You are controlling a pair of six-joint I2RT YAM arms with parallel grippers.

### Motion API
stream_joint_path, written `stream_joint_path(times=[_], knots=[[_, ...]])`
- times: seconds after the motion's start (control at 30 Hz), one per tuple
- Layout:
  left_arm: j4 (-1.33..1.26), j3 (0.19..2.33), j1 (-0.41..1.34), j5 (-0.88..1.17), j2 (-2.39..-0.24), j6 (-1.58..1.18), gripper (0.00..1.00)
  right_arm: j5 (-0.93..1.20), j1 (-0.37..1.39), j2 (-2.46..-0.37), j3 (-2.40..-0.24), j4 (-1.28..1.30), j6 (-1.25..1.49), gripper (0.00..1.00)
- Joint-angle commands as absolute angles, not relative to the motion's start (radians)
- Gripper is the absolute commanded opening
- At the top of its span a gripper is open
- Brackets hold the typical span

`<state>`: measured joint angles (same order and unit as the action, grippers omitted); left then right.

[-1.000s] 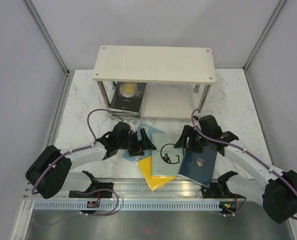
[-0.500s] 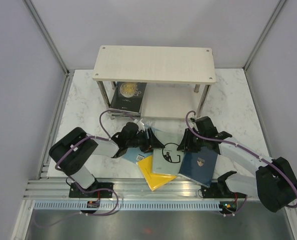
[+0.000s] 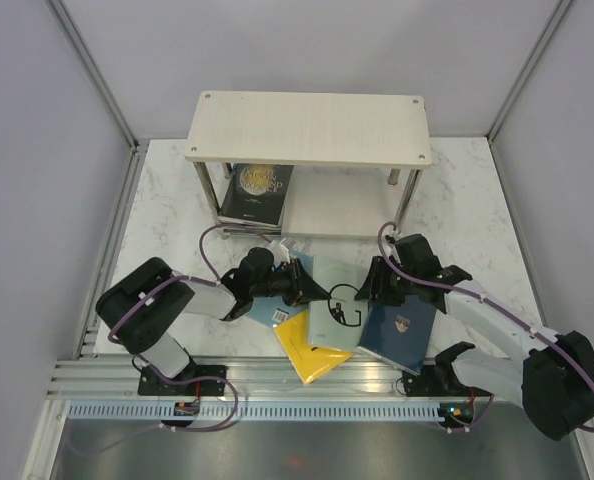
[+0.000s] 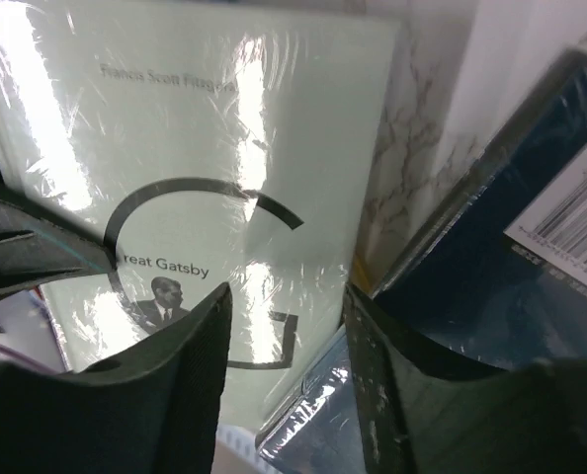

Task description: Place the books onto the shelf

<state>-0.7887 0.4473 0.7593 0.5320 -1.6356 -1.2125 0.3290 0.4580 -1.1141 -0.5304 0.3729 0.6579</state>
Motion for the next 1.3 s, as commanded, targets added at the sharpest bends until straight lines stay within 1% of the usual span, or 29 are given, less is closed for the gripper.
stream_joint_path(times=[0.0, 0.03, 0.1, 0.2, 0.37, 0.57, 0.67, 0.73, 0.83, 0.97, 1.13, 1.23, 1.27], knots=[[-0.815, 0.503, 0.778, 0.572, -1.432, -1.233, 0.02, 0.241, 0.465, -1.011, -0.607, 0.523, 0.634, 0.58], [-0.728, 0.511, 0.778, 0.555, -1.399, -1.212, 0.02, 0.235, 0.465, -0.994, -0.642, 0.572, 0.634, 0.69], [-0.677, 0.525, 0.775, 0.512, -1.318, -1.201, 0.02, 0.218, 0.466, -0.948, -0.679, 0.620, 0.644, 0.88], [-0.602, 0.549, 0.765, 0.469, -1.250, -1.201, 0.02, 0.219, 0.465, -0.884, -0.735, 0.679, 0.681, 0.91], [-0.542, 0.584, 0.709, 0.449, -1.140, -1.221, 0.02, 0.301, 0.465, -0.816, -0.769, 0.701, 0.779, 0.92], [-0.572, 0.569, 0.625, 0.449, -1.049, -1.301, 0.02, 0.380, 0.465, -0.775, -0.790, 0.666, 0.880, 0.91], [-0.597, 0.554, 0.601, 0.449, -1.029, -1.328, 0.02, 0.440, 0.465, -0.762, -0.772, 0.586, 0.969, 0.91], [-0.647, 0.534, 0.589, 0.445, -1.019, -1.367, 0.02, 0.498, 0.465, -0.743, -0.738, 0.479, 1.037, 0.91], [-0.747, 0.486, 0.569, 0.434, -1.011, -1.442, 0.02, 0.534, 0.465, -0.710, -0.677, 0.322, 1.167, 0.91], [-0.798, 0.479, 0.561, 0.420, -1.022, -1.495, 0.02, 0.557, 0.465, -0.684, -0.606, 0.157, 1.302, 0.91], [-0.885, 0.488, 0.561, 0.414, -1.058, -1.545, 0.02, 0.548, 0.465, -0.663, -0.580, 0.118, 1.342, 0.89], [-0.902, 0.498, 0.561, 0.423, -1.071, -1.555, 0.02, 0.540, 0.465, -0.655, -0.571, 0.091, 1.365, 0.85], [-0.897, 0.500, 0.561, 0.425, -1.077, -1.554, 0.02, 0.538, 0.465, -0.653, -0.569, 0.078, 1.374, 0.80]])
